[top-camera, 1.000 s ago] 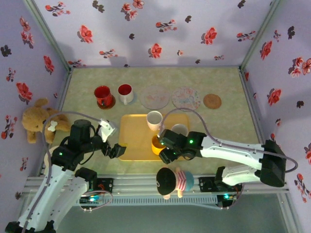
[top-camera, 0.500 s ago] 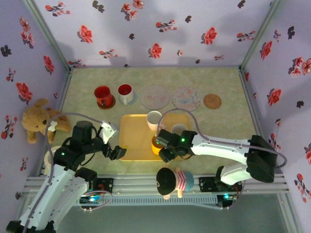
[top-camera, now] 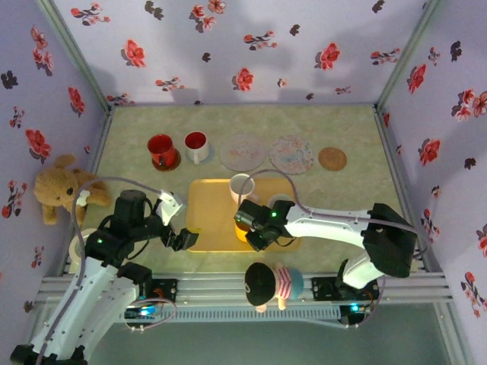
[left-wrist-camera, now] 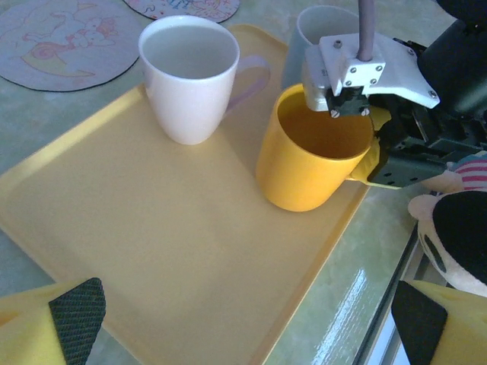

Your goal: Place the cup by the coaster

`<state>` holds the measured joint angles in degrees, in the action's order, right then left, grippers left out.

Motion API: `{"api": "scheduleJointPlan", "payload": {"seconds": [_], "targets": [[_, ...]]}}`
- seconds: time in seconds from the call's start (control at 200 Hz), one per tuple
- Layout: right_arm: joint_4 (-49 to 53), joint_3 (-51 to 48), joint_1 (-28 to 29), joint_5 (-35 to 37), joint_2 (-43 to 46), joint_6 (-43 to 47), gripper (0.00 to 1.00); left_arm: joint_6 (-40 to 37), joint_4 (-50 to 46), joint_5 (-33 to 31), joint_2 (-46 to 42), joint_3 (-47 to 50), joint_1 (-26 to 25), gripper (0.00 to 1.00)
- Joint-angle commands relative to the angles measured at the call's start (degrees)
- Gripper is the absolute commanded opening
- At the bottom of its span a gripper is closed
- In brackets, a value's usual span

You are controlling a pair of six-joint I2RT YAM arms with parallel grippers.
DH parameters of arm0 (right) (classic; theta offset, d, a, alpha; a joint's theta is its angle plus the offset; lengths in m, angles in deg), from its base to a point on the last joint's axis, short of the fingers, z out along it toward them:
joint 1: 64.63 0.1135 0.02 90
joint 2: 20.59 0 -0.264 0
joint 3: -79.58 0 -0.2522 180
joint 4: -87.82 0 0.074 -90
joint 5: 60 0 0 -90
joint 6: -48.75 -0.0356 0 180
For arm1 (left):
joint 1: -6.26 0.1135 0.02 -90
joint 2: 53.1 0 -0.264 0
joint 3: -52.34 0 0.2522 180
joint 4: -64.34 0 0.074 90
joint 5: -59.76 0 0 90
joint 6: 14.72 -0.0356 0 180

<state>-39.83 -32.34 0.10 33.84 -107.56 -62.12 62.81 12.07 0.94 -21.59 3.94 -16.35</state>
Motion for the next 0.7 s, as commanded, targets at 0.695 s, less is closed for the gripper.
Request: {"api": "scheduleJointPlan", "payload": {"seconds": [0.695], "targets": [[0.3,3.8,0.6,1.1,5.5,4.5,0.00,0.7,3.1,0.7,-0.7,0.0,-0.3,1.00]]}}
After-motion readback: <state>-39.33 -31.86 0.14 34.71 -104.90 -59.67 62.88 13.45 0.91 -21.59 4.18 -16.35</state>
